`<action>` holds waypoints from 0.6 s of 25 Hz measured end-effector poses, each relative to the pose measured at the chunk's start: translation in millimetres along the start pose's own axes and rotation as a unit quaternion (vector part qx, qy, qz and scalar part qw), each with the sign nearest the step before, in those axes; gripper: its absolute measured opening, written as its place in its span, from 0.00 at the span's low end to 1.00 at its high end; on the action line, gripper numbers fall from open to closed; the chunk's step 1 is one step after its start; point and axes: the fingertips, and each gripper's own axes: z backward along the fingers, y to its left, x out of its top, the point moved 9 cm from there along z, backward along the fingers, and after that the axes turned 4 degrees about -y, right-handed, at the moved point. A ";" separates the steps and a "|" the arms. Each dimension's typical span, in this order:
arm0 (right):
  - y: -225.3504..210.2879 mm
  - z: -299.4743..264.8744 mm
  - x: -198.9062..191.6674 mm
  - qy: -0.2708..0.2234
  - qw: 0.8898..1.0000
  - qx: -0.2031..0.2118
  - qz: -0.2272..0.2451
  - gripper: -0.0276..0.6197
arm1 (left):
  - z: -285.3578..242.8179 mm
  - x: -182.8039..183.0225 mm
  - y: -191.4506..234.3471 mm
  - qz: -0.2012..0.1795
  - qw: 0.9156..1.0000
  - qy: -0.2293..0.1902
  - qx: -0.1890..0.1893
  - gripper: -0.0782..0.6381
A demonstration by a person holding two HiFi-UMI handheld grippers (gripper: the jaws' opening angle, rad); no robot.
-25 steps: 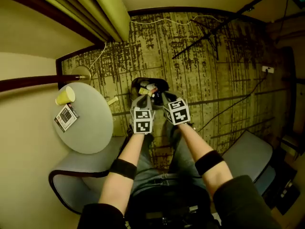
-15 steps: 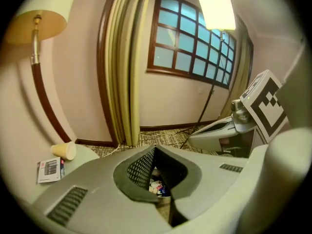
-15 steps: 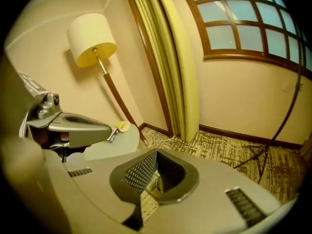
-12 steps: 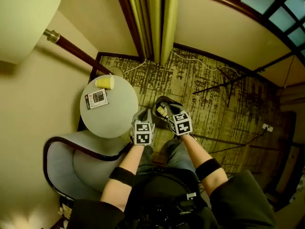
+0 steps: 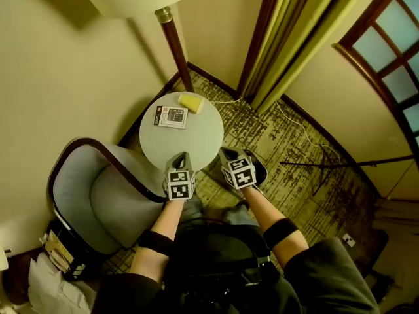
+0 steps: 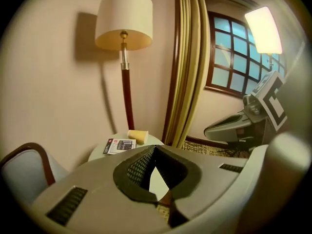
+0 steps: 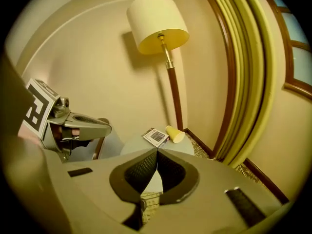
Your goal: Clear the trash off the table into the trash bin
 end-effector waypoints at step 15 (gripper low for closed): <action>71.7 -58.7 23.5 0.019 0.998 0.054 0.036 0.04 | 23.7 -12.6 86.8 0.021 0.999 -0.009 0.032 0.11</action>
